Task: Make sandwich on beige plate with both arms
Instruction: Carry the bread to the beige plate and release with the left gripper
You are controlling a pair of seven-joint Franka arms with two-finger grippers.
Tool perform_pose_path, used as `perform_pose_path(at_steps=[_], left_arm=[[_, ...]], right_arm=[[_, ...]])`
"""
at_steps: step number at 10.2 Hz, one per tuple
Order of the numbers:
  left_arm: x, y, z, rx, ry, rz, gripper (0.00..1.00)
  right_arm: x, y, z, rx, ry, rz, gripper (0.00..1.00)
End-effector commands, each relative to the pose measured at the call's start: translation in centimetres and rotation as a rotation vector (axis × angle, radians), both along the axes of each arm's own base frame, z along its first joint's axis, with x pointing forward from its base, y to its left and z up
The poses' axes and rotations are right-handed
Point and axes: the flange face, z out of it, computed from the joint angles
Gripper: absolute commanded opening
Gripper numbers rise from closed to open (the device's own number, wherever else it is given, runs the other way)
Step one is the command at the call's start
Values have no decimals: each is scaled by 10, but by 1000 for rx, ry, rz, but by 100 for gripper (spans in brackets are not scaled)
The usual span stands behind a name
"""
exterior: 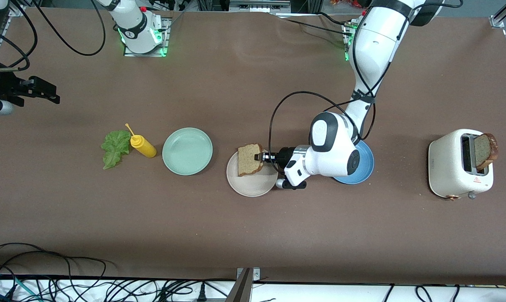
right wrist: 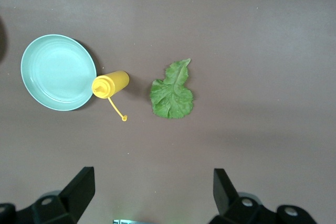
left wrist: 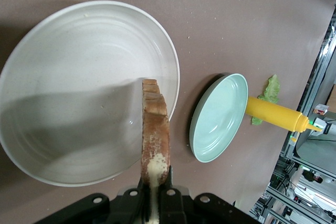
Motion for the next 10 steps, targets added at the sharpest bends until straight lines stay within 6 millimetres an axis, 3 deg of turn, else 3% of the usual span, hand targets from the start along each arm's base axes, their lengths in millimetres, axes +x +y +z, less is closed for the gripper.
perform_pose_path(at_steps=[1, 6, 7, 8, 9, 10], left_arm=[[6, -4, -2, -19, 6, 25, 0], [4, -12, -16, -56, 16, 82, 0], [5, -10, -19, -52, 17, 83, 8], [5, -8, -20, -50, 15, 82, 27], [6, -4, -25, -46, 20, 87, 74], [7, -2, -26, -45, 13, 85, 93]], right_arm=[[-1, -1, 3, -4, 5, -2, 100], [-1, -2, 3, -4, 5, -5, 100], [-1, -2, 3, -4, 4, -5, 100], [-1, -2, 3, -4, 4, -5, 100], [-1, -2, 3, -4, 5, -5, 100], [-1, -2, 3, -4, 5, -5, 100]])
